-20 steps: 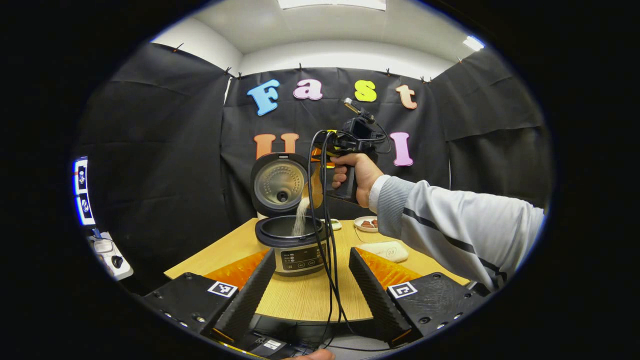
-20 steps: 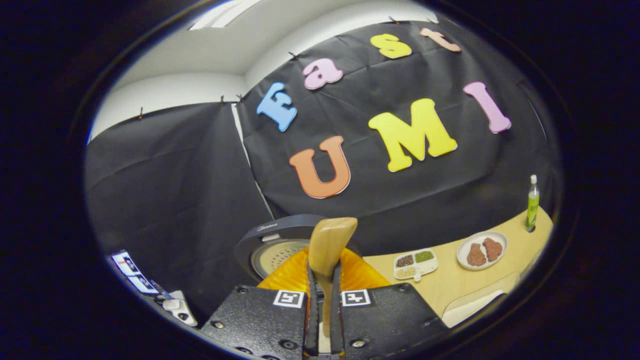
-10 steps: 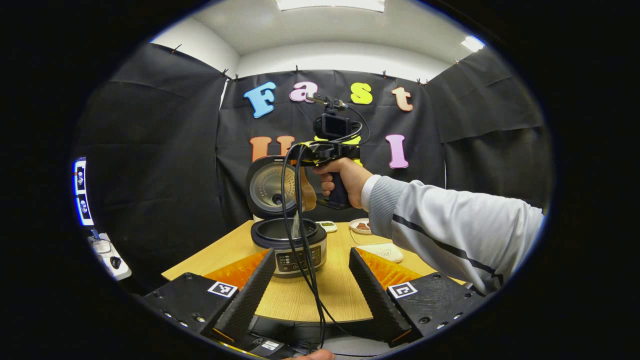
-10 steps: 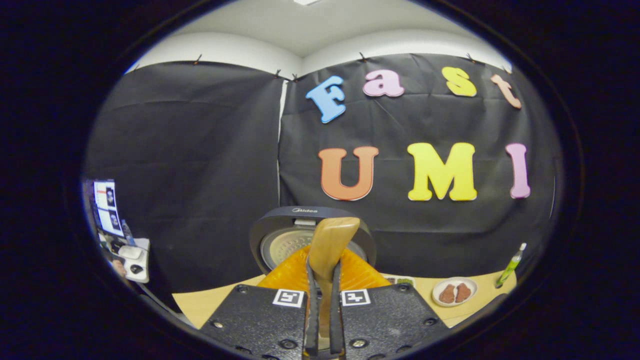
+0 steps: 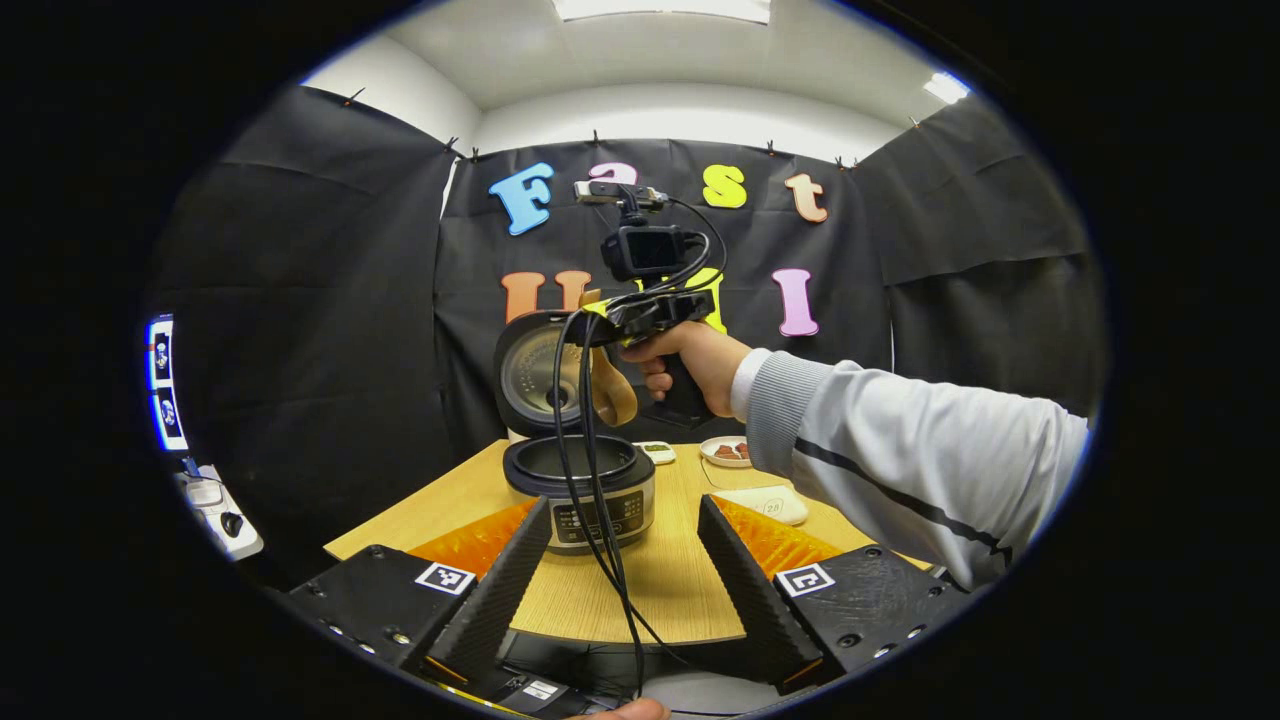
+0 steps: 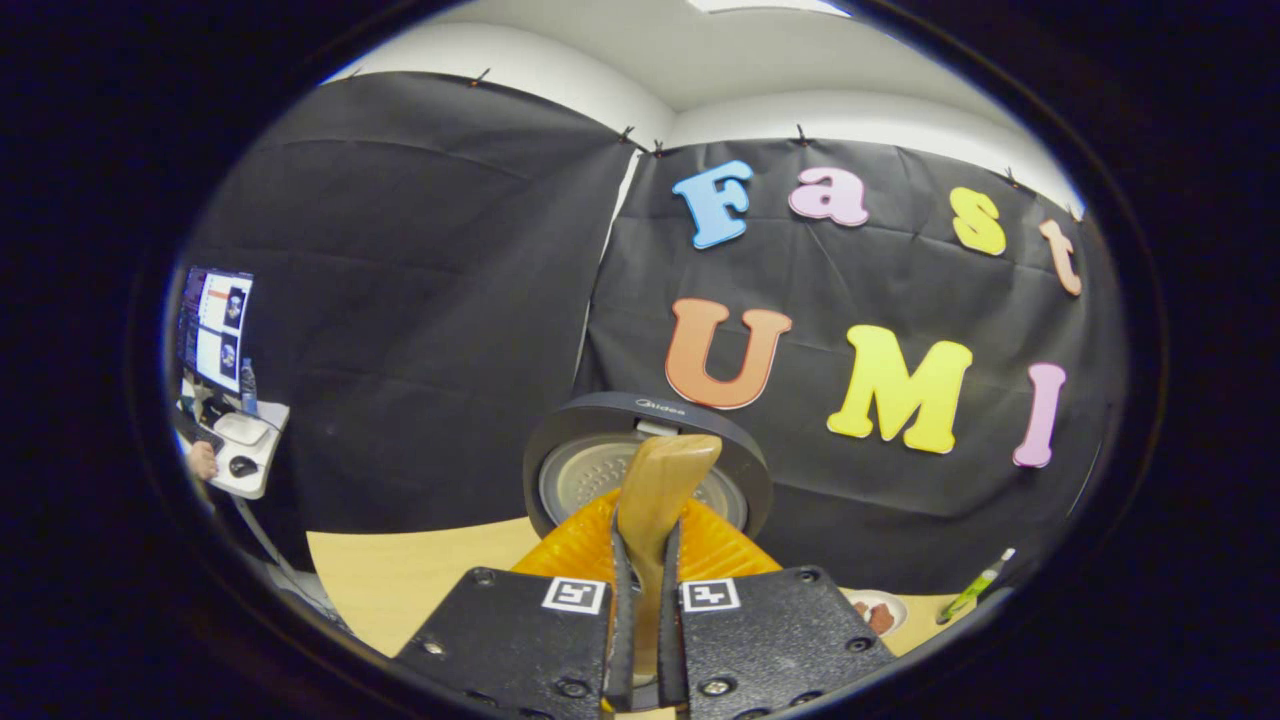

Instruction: Close the left gripper, press the button to open the rice cooker; take a wooden spoon from the chopstick holder with the right hand, scoop a spoonful of rice and pour it into the rice cooker, then put the wooden spoon back into the chopstick holder.

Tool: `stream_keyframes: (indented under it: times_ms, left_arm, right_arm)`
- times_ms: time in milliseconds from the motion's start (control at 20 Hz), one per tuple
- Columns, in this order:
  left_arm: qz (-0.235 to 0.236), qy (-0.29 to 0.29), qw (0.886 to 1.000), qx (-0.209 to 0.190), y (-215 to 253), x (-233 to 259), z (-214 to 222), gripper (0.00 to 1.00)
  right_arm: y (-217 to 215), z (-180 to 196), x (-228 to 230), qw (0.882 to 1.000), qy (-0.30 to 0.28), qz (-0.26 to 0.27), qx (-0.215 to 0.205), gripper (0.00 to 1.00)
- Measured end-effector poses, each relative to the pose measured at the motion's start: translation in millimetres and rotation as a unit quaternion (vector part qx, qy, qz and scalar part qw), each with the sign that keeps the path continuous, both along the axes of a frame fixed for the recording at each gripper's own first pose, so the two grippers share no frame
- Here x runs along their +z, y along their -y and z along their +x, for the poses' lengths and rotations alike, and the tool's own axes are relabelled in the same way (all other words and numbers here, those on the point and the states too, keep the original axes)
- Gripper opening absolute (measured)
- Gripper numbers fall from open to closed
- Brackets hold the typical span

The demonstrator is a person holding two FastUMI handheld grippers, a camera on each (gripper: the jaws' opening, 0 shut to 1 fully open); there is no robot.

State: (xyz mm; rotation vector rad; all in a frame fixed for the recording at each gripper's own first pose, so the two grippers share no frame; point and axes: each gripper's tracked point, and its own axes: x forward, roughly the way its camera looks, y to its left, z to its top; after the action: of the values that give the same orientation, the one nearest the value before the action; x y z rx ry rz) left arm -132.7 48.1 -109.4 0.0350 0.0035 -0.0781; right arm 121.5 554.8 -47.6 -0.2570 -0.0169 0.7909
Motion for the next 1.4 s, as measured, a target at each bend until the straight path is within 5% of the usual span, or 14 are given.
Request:
stream_keyframes:
  times_ms: [650, 1400]
  left_arm:
    - [-0.033, 0.013, 0.999, 0.038, -13.4, 10.3, -0.5, 0.94]
    - [-0.058, 0.035, 0.996, 0.049, -5.0, 24.0, 4.4, 0.94]
  right_arm:
    - [157.0, 58.6, 36.6, 0.993, -0.017, 0.068, -0.099, 0.16]
    - [403.7, 134.3, 16.8, 0.959, -0.042, 0.111, -0.257, 0.17]
